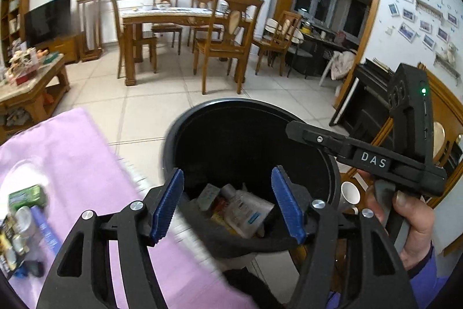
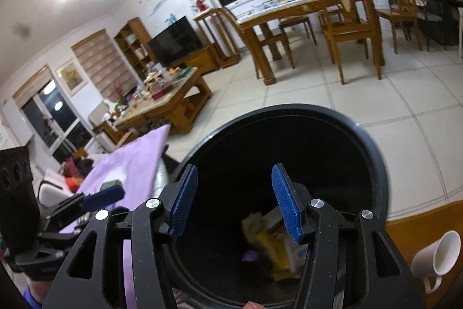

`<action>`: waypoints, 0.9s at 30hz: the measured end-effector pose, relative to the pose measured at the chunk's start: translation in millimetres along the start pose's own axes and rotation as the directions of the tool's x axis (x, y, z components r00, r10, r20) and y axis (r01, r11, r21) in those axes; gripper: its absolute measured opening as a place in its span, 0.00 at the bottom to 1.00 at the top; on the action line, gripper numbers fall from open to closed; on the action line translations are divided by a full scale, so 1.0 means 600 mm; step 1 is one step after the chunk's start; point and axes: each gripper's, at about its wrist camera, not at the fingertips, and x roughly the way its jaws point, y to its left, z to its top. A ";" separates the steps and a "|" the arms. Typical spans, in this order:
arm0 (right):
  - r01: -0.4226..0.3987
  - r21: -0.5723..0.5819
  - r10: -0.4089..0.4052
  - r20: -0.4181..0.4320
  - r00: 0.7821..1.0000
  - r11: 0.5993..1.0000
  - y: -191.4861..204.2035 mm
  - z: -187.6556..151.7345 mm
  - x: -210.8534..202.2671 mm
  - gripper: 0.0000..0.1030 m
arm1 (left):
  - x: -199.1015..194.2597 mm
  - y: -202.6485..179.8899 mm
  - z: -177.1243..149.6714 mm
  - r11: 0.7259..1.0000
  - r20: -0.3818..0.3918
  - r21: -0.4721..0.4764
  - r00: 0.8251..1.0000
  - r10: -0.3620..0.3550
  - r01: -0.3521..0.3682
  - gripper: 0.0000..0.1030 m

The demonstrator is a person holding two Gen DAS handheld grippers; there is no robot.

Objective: Collect trash
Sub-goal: 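Grasp the blue wet-wipe pack with the left tool while the right tool grasps the battery card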

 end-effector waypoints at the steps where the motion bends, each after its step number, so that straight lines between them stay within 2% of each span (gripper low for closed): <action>1: -0.013 -0.013 0.013 -0.010 1.000 1.000 0.018 0.000 0.009 0.53 | -0.016 0.018 -0.006 1.000 0.007 -0.016 1.000 0.013 -0.013 0.65; 3: -0.023 -0.024 0.023 -0.018 1.000 0.999 0.033 -0.002 0.015 0.53 | -0.037 0.043 -0.016 0.999 0.018 -0.037 0.999 0.041 -0.040 0.66; 5: -0.059 -0.066 0.056 -0.050 0.997 0.996 0.090 -0.005 0.041 0.53 | -0.064 0.080 -0.029 0.995 0.027 -0.071 0.997 0.076 -0.074 0.66; 7: -0.077 -0.081 0.072 -0.064 0.995 0.994 0.115 -0.009 0.051 0.53 | -0.091 0.120 -0.043 0.988 0.036 -0.115 0.993 0.112 -0.107 0.67; 9: -0.133 -0.115 0.120 -0.114 0.986 0.984 0.192 -0.019 0.086 0.53 | -0.125 0.170 -0.064 0.973 0.045 -0.173 0.986 0.160 -0.150 0.68; 10: -0.133 -0.115 0.120 -0.114 0.986 0.984 0.192 -0.019 0.086 0.53 | -0.139 0.190 -0.071 0.967 0.048 -0.195 0.983 0.176 -0.164 0.68; 12: -0.167 -0.134 0.147 -0.146 0.978 0.977 0.232 -0.026 0.110 0.53 | -0.170 0.236 -0.090 0.949 0.052 -0.252 0.976 0.211 -0.192 0.68; 13: -0.219 -0.150 0.188 -0.196 0.962 0.964 0.289 -0.036 0.142 0.53 | -0.185 0.260 -0.101 0.936 0.053 -0.282 0.971 0.233 -0.210 0.68; 14: -0.219 -0.150 0.188 -0.196 0.962 0.964 0.289 -0.036 0.142 0.53 | -0.198 0.279 -0.109 0.927 0.052 -0.304 0.967 0.249 -0.222 0.68; 16: -0.250 -0.170 0.207 -0.235 0.950 0.953 0.332 -0.046 0.169 0.53 | -0.220 0.316 -0.126 0.904 0.049 -0.353 0.960 0.277 -0.243 0.68; 19: -0.301 -0.216 0.224 -0.320 0.921 0.929 0.427 -0.070 0.231 0.53 | -0.247 0.368 -0.151 0.870 0.038 -0.415 0.950 0.309 -0.266 0.68; 20: -0.301 -0.216 0.224 -0.320 0.921 0.929 0.427 -0.070 0.231 0.53 | -0.249 0.372 -0.152 0.865 0.033 -0.422 0.949 0.312 -0.270 0.68; 21: -0.318 -0.227 0.226 -0.355 0.907 0.920 0.463 -0.078 0.264 0.53 | -0.250 0.378 -0.154 0.862 0.025 -0.428 0.950 0.312 -0.271 0.68; 22: -0.318 -0.227 0.226 -0.355 0.907 0.920 0.463 -0.078 0.264 0.53 | -0.250 0.385 -0.158 0.861 0.018 -0.431 0.951 0.308 -0.270 0.68; 26: -0.318 -0.248 0.192 -0.425 0.884 0.915 0.512 -0.097 0.338 0.52 | -0.244 0.389 -0.168 0.878 -0.005 -0.402 0.959 0.283 -0.261 0.68; 27: -0.318 -0.248 0.192 -0.425 0.884 0.915 0.512 -0.097 0.338 0.40 | -0.243 0.391 -0.175 0.882 -0.009 -0.394 0.961 0.278 -0.259 0.68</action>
